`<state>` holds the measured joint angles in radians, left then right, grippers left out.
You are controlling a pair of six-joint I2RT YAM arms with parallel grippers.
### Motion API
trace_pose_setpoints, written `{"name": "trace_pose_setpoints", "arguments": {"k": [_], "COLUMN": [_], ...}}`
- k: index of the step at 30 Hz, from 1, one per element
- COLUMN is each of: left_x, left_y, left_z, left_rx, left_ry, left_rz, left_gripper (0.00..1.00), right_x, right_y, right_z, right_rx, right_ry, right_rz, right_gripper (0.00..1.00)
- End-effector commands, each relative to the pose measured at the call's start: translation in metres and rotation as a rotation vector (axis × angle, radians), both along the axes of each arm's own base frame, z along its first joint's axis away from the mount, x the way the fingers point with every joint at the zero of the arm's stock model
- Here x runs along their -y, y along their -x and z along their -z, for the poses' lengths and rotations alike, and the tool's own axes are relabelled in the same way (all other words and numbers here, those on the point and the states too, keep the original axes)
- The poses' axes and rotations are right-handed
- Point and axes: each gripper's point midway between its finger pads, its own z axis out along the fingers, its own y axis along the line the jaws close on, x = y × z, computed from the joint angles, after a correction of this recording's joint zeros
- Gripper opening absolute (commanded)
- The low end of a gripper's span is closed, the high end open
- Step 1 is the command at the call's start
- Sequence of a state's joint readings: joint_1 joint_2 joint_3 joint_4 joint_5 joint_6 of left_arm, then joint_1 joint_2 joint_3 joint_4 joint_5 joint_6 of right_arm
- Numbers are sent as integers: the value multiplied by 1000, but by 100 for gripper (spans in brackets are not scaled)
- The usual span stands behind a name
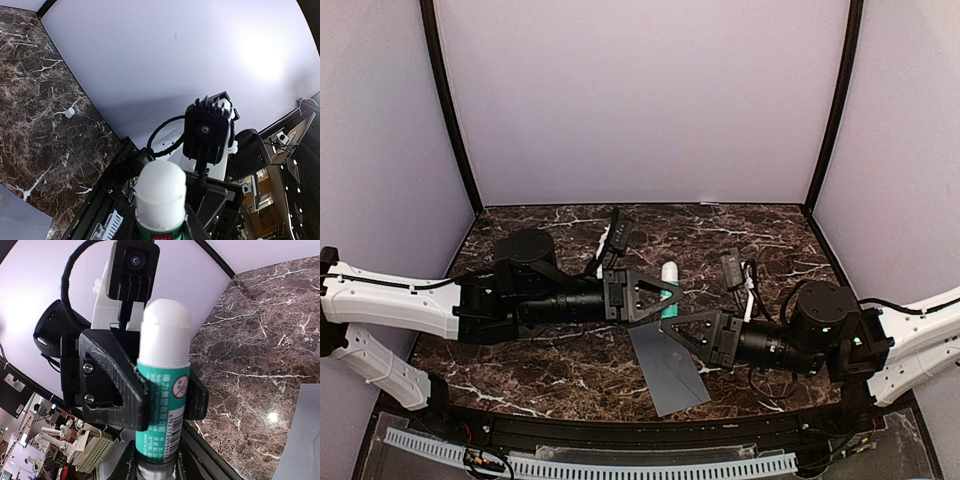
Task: Place the letter into the envelope and seal it
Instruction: Screw the solid glue.
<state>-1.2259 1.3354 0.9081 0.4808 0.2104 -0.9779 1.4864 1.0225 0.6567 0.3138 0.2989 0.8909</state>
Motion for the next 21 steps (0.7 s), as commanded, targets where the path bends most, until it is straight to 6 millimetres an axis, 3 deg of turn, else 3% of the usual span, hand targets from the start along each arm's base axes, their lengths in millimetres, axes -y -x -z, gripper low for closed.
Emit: {"name": "trace_pose_setpoints", "arguments": {"k": [1, 4, 7, 14, 17, 21], "left_x": [1, 1, 1, -4, -7, -11], "left_y": [1, 0, 0, -6, -10, -20], "left_z": [-9, -7, -5, -3, -3, 3], "left_rx": [-2, -8, -12, -10, -2, -3], "left_ry": [48, 45, 42, 45, 42, 10], "left_rz": [8, 4, 0, -41, -67, -129], "left_gripper": [20, 10, 1, 0, 0, 0], "right_x": [-4, -3, -2, 1, 0, -5], "right_y": [0, -1, 0, -1, -4, -6], "right_z": [-2, 0, -1, -2, 3, 5], "right_rx": [12, 9, 8, 17, 15, 18], "right_ry": [20, 31, 36, 66, 109, 145], "right_rz": [-9, -8, -8, -3, 13, 25], "right_gripper": [13, 14, 22, 55, 60, 59]}}
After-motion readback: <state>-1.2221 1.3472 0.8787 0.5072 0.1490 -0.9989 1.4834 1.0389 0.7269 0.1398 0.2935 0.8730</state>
